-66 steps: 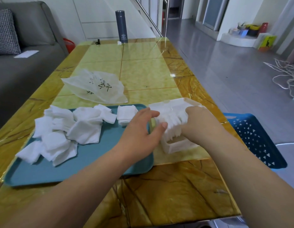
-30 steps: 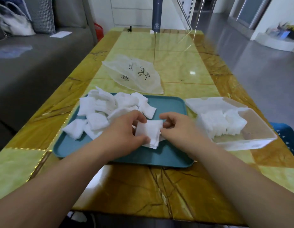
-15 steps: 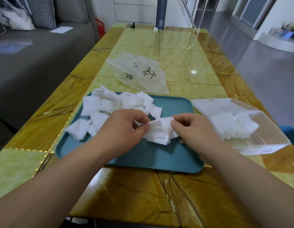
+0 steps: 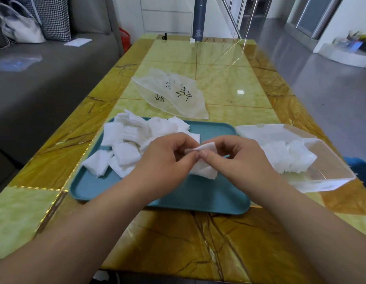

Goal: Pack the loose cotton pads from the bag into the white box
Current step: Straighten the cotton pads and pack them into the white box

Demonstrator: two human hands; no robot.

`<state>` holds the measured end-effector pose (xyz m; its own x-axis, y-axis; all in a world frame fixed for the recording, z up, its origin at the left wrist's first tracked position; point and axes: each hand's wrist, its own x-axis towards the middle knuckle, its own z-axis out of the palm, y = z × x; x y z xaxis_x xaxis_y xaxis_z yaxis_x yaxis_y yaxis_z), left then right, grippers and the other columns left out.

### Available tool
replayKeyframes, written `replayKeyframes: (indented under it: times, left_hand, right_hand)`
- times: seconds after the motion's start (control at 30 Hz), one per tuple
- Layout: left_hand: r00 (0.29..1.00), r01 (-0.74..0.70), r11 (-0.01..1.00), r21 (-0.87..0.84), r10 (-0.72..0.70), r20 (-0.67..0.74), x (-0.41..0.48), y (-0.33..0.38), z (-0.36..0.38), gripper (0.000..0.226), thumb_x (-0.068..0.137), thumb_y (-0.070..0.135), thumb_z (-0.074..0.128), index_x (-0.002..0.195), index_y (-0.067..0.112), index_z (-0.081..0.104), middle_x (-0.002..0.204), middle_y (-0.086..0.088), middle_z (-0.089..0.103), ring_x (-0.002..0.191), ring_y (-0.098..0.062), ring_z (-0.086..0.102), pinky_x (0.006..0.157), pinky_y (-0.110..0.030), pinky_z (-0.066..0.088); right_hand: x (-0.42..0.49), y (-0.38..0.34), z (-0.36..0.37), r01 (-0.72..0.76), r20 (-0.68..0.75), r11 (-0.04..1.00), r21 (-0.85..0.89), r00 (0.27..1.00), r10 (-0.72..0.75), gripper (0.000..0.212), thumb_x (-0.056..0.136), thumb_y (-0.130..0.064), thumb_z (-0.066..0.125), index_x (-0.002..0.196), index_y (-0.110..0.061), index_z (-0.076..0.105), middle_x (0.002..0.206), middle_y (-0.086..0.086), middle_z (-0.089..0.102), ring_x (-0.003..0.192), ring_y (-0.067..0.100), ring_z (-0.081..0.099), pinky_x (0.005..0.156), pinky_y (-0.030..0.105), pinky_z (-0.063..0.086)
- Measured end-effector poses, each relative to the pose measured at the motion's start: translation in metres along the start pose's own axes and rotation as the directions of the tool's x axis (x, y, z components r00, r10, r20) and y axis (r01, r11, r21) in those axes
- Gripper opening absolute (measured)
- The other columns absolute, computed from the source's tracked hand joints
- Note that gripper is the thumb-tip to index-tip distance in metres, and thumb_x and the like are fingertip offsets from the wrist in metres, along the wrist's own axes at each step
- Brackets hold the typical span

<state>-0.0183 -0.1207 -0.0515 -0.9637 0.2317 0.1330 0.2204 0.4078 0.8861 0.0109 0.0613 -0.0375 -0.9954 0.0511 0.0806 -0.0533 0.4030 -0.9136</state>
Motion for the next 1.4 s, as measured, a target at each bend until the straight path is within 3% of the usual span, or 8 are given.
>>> replayKeyframes:
  times: [0.07,0.27,0.5,0.63,0.83,0.93,1.1,1.4]
  left_hand:
    - [0.999,-0.002,0.996,0.085,0.005,-0.043,0.002,-0.002,0.009,0.016,0.094,0.025,0.072,0.105,0.035,0.069,0.09,0.016,0.067,0.067,-0.003,0.06,0.066,-0.016,0.05]
    - [0.992,-0.027,0.944,0.33,-0.016,0.126,0.007,-0.01,0.022,0.049,0.095,0.025,0.067,0.141,0.033,0.054,0.125,0.013,0.057,0.092,-0.005,0.058,0.094,-0.028,0.05]
    - [0.997,-0.018,0.942,0.335,-0.01,0.082,0.009,-0.01,0.02,0.019,0.084,0.029,0.075,0.098,0.036,0.065,0.097,0.013,0.056,0.081,0.001,0.055,0.068,-0.012,0.04]
    - [0.998,-0.017,0.966,0.259,0.003,0.055,0.008,-0.01,0.015,0.018,0.082,0.027,0.078,0.09,0.034,0.064,0.09,0.015,0.064,0.083,-0.003,0.061,0.072,-0.018,0.047]
    - [0.999,-0.016,0.969,0.247,0.005,0.048,0.005,-0.009,0.009,0.02,0.085,0.021,0.076,0.09,0.038,0.066,0.091,0.021,0.068,0.08,0.0,0.067,0.074,-0.019,0.053]
    - [0.998,-0.015,0.953,0.304,-0.005,0.066,0.004,-0.01,0.008,0.015,0.089,0.023,0.073,0.091,0.037,0.067,0.09,0.024,0.067,0.079,0.002,0.066,0.069,-0.017,0.051]
    - [0.995,-0.102,0.936,0.337,0.091,0.048,0.006,-0.01,0.008,0.014,0.086,0.023,0.079,0.082,0.033,0.069,0.1,0.017,0.062,0.097,-0.001,0.06,0.087,-0.021,0.047]
    - [0.997,-0.04,0.984,0.175,0.029,0.068,-0.005,0.01,0.001,0.008,0.088,0.023,0.079,0.086,0.029,0.074,0.081,0.022,0.07,0.061,0.012,0.056,0.057,-0.006,0.038]
  right_hand:
    - [0.001,0.003,-0.003,0.009,-0.086,0.998,-0.063,0.996,-0.015,0.008,0.091,-0.019,0.076,0.083,-0.016,0.078,0.077,0.012,0.072,0.062,0.007,0.057,0.057,0.018,0.045]
    - [0.001,0.012,-0.011,-0.139,-0.16,0.99,0.019,0.977,0.14,0.007,0.091,-0.016,0.072,0.085,-0.02,0.073,0.077,0.009,0.075,0.067,0.019,0.066,0.067,0.045,0.059]
    - [-0.007,0.018,-0.022,-0.174,0.06,0.983,-0.056,0.982,0.177,0.002,0.083,-0.019,0.076,0.083,-0.021,0.076,0.082,0.012,0.076,0.076,0.027,0.071,0.079,0.051,0.06]
    - [-0.012,0.016,-0.026,-0.13,0.132,0.986,-0.102,0.981,0.143,0.009,0.085,-0.012,0.081,0.081,-0.02,0.079,0.073,0.003,0.074,0.064,0.003,0.062,0.062,0.02,0.05]
    - [-0.009,0.019,-0.025,-0.148,0.087,0.981,-0.124,0.983,0.159,0.01,0.084,-0.017,0.084,0.081,-0.026,0.08,0.062,-0.008,0.07,0.055,-0.001,0.06,0.061,0.023,0.054]
    - [-0.009,0.021,-0.019,-0.169,0.05,0.979,-0.116,0.983,0.175,0.009,0.084,-0.013,0.083,0.083,-0.021,0.079,0.077,0.005,0.075,0.061,0.009,0.066,0.067,0.035,0.063]
    - [-0.009,0.021,-0.017,-0.182,0.038,0.981,-0.07,0.982,0.185,0.008,0.082,-0.012,0.085,0.084,-0.013,0.077,0.082,0.017,0.074,0.065,0.025,0.07,0.066,0.041,0.064]
    - [-0.01,0.016,-0.02,-0.148,0.068,0.988,0.049,0.987,0.144,0.013,0.075,-0.018,0.092,0.079,-0.019,0.08,0.068,0.003,0.07,0.063,0.009,0.06,0.061,0.025,0.048]
